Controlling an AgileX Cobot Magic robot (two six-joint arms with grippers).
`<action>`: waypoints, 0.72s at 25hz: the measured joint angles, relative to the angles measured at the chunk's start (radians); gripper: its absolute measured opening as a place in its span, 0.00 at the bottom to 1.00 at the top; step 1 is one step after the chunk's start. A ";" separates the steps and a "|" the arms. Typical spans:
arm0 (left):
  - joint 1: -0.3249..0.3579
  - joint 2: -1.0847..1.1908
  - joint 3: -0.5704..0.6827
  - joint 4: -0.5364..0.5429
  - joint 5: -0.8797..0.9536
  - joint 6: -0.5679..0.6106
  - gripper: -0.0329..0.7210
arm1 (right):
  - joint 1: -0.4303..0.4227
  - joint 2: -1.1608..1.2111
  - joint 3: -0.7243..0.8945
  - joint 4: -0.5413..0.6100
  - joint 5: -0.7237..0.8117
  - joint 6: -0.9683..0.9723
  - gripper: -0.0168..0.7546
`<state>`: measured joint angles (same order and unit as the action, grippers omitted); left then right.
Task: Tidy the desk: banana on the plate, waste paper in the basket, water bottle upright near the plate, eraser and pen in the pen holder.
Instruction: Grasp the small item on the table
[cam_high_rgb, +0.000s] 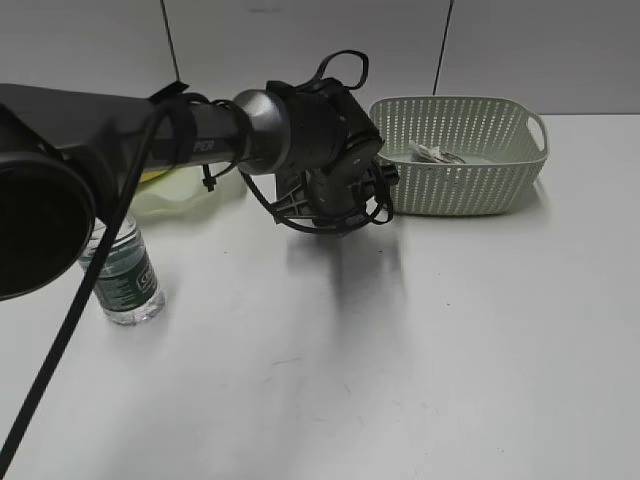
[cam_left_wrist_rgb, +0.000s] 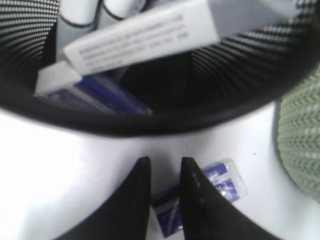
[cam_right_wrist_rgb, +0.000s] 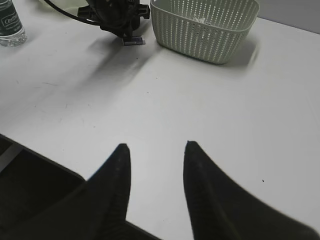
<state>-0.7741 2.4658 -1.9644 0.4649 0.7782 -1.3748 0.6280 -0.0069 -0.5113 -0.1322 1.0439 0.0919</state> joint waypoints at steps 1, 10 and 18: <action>0.000 -0.002 0.000 0.000 0.006 0.002 0.21 | 0.000 0.000 0.000 0.000 0.000 0.000 0.41; -0.009 -0.007 0.000 -0.015 0.015 0.075 0.50 | 0.000 0.000 0.000 0.000 -0.001 0.000 0.41; -0.062 -0.003 0.002 0.045 -0.047 0.256 0.67 | 0.000 0.000 0.000 0.000 -0.001 0.000 0.41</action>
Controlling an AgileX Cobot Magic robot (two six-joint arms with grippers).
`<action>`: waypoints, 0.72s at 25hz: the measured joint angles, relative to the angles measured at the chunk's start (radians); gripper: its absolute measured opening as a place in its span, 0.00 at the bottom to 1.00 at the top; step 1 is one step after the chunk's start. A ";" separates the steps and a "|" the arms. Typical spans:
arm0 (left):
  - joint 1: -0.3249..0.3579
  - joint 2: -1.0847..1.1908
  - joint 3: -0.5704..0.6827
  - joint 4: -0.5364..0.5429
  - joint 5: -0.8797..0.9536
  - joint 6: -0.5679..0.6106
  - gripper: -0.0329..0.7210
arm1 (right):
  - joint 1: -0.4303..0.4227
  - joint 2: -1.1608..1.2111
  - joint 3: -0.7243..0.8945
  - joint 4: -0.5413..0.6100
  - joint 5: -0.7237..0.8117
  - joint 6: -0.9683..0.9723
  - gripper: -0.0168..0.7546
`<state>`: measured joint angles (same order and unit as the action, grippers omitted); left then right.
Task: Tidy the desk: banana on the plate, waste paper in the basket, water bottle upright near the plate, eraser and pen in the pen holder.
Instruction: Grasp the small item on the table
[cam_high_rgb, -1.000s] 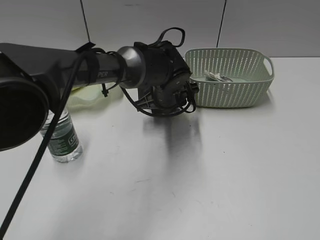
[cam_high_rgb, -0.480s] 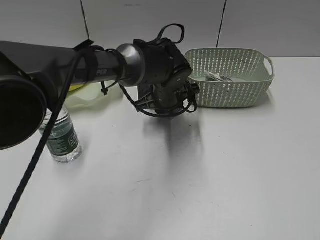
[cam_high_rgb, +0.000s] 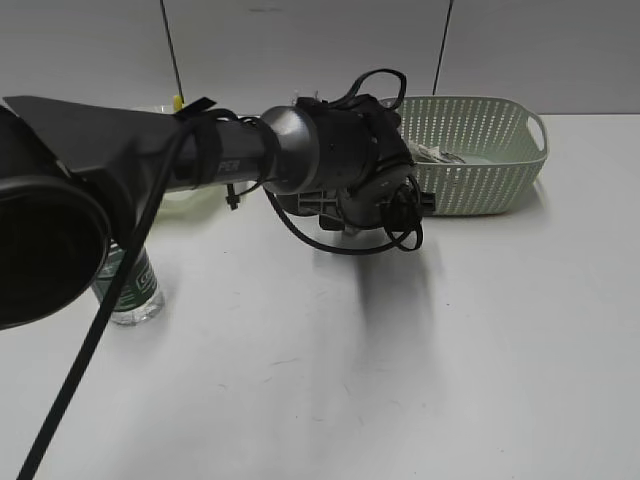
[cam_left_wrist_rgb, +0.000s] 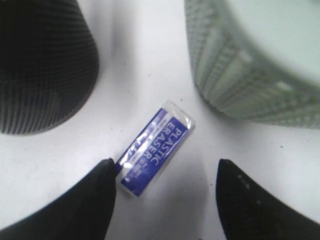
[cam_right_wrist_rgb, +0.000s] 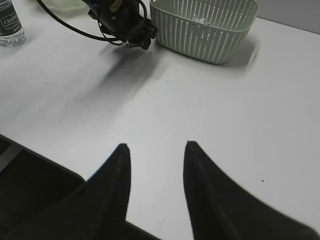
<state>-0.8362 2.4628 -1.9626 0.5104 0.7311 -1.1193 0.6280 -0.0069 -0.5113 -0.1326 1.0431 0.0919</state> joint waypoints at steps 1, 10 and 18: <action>-0.003 0.000 0.000 0.019 -0.009 0.008 0.67 | 0.000 0.000 0.000 0.000 0.000 0.000 0.41; -0.003 0.000 0.001 0.087 -0.028 0.088 0.68 | 0.000 0.000 0.000 0.000 0.000 0.000 0.41; 0.011 0.000 0.001 0.031 -0.077 0.272 0.68 | 0.000 0.000 0.000 0.000 0.000 0.000 0.41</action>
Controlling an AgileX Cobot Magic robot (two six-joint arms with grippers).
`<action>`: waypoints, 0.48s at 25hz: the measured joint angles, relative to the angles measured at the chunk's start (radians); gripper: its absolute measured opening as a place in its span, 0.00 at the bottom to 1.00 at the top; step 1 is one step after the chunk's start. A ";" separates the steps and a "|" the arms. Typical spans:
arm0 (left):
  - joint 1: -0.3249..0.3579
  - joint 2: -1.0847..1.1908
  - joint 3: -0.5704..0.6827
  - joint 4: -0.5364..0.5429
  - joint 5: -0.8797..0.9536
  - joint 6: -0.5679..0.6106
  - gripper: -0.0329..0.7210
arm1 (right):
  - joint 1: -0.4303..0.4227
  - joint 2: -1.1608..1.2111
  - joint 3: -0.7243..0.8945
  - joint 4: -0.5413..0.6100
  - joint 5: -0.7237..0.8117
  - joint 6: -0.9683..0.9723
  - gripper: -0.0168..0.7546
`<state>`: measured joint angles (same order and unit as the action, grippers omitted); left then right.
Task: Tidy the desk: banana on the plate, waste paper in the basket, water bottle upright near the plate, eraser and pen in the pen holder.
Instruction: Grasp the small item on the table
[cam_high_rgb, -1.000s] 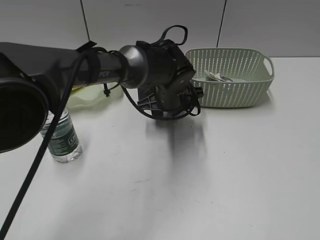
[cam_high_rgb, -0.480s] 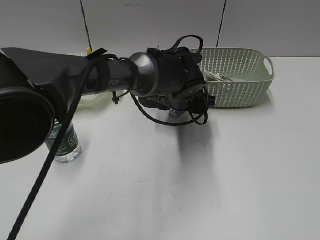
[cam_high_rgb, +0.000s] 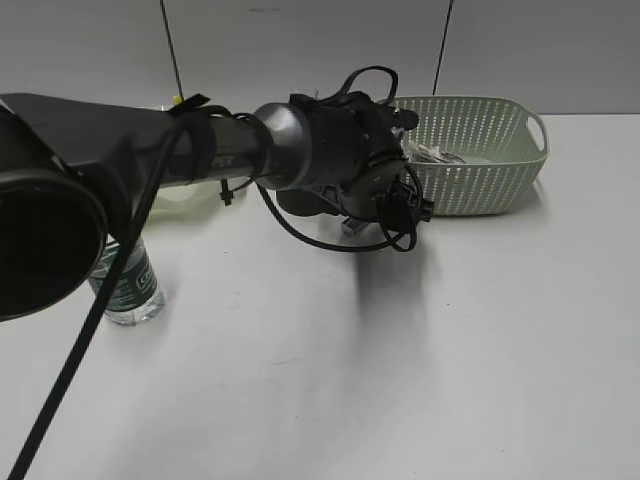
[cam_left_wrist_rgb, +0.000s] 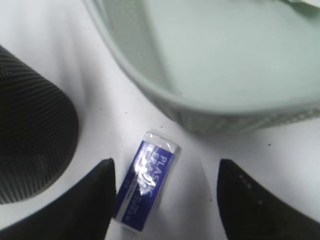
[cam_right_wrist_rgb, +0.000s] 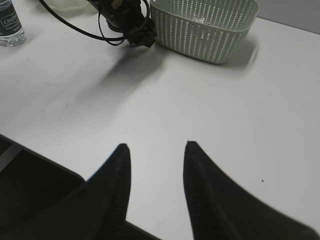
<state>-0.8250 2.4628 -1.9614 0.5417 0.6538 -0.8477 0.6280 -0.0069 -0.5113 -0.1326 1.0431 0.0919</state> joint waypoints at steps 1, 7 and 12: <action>0.007 0.000 0.000 -0.020 0.001 0.015 0.68 | 0.000 0.000 0.000 0.000 0.000 0.000 0.41; 0.035 0.000 0.000 -0.093 0.004 0.110 0.68 | 0.000 0.000 0.000 -0.001 0.000 0.000 0.41; 0.034 0.008 0.000 -0.127 0.007 0.171 0.68 | 0.000 0.000 0.000 -0.001 0.000 0.000 0.41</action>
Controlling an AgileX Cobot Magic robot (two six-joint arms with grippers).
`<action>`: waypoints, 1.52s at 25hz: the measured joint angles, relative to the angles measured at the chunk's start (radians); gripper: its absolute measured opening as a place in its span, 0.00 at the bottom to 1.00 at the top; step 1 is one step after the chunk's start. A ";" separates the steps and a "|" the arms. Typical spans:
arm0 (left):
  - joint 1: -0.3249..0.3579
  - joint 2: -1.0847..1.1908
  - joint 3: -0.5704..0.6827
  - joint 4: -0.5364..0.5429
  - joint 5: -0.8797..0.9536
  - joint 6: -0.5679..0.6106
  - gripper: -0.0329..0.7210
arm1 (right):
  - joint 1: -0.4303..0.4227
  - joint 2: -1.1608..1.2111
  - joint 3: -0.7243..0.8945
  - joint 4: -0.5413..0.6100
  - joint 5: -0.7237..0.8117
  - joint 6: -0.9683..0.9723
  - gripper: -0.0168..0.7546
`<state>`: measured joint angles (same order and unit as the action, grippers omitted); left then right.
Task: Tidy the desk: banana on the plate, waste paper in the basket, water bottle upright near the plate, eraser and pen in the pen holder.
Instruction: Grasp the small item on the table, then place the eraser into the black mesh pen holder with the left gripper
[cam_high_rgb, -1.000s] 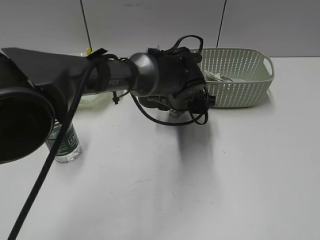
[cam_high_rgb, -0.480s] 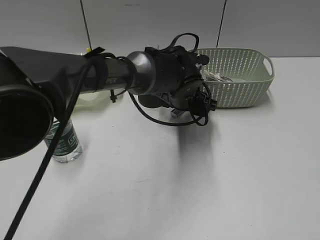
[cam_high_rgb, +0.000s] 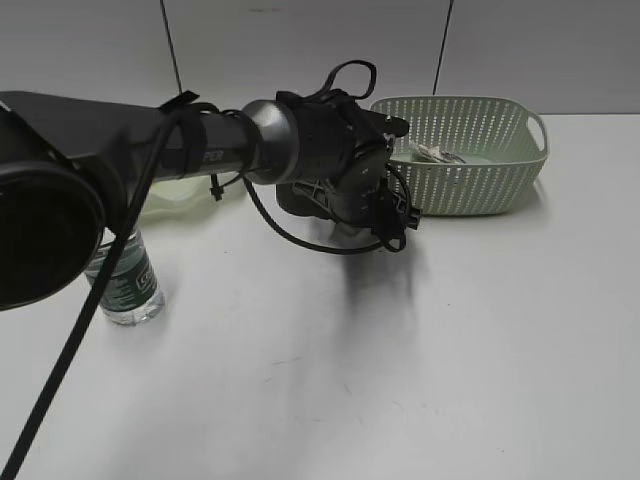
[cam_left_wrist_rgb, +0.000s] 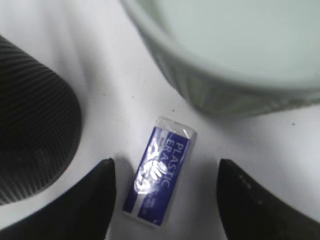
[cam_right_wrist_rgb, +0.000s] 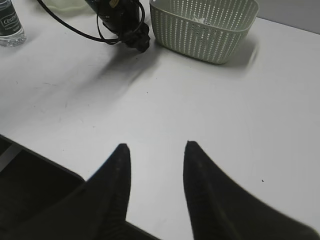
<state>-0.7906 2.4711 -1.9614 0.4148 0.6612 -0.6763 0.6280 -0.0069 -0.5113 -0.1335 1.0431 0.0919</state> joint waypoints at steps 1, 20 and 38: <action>0.000 0.001 0.000 -0.004 0.006 0.001 0.68 | 0.000 0.000 0.000 0.000 0.000 0.000 0.41; -0.007 -0.052 0.000 -0.004 0.154 0.004 0.27 | 0.000 0.000 0.000 0.000 0.000 0.000 0.41; -0.011 -0.216 0.000 -0.021 0.248 0.006 0.27 | 0.000 0.000 0.000 0.000 0.000 0.000 0.41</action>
<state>-0.8021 2.2553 -1.9613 0.3937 0.9089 -0.6698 0.6280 -0.0069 -0.5113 -0.1335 1.0428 0.0919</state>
